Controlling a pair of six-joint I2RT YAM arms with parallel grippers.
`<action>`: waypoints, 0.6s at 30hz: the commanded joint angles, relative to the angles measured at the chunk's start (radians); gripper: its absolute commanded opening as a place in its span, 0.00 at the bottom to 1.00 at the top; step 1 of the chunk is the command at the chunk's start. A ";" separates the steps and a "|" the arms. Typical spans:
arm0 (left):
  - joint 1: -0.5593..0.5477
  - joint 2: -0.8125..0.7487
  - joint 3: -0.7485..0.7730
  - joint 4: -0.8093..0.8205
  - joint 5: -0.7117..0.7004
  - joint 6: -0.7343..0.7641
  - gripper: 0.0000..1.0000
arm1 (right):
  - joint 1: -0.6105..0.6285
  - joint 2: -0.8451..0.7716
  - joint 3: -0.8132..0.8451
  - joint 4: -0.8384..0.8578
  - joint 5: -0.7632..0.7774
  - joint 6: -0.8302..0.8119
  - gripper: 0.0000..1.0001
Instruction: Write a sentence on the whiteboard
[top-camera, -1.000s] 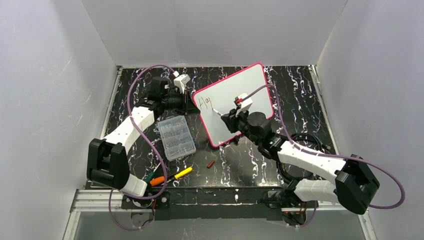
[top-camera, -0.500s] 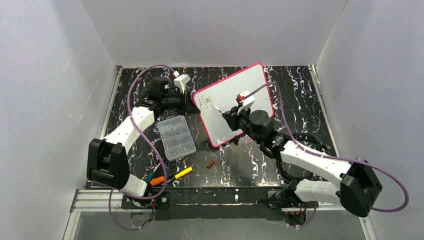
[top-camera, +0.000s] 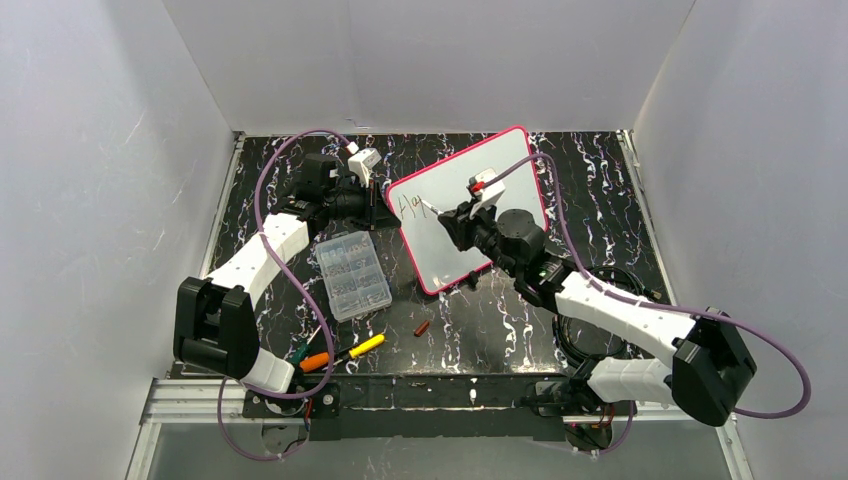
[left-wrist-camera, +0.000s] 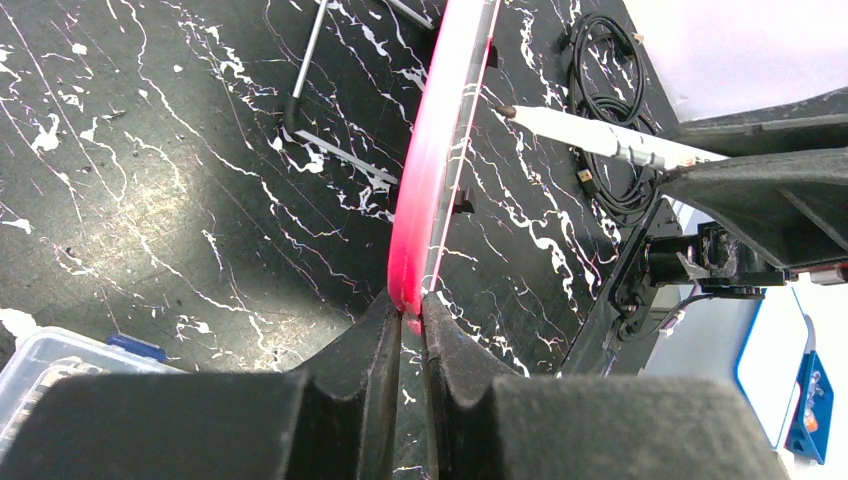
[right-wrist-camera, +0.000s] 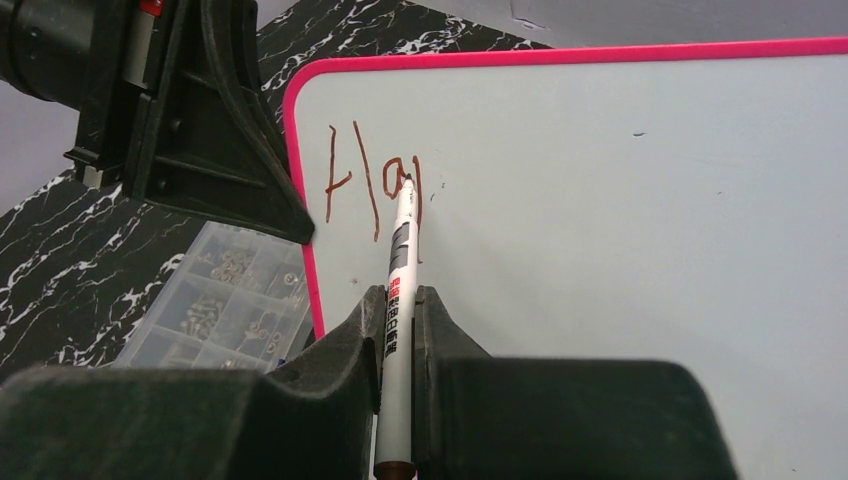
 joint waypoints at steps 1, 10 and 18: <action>-0.014 -0.041 0.015 -0.042 0.018 0.023 0.00 | -0.010 0.022 0.053 0.086 -0.009 -0.021 0.01; -0.014 -0.040 0.016 -0.042 0.020 0.024 0.00 | -0.014 0.048 0.065 0.118 -0.008 -0.032 0.01; -0.015 -0.038 0.016 -0.042 0.022 0.022 0.00 | -0.014 0.064 0.076 0.125 0.015 -0.041 0.01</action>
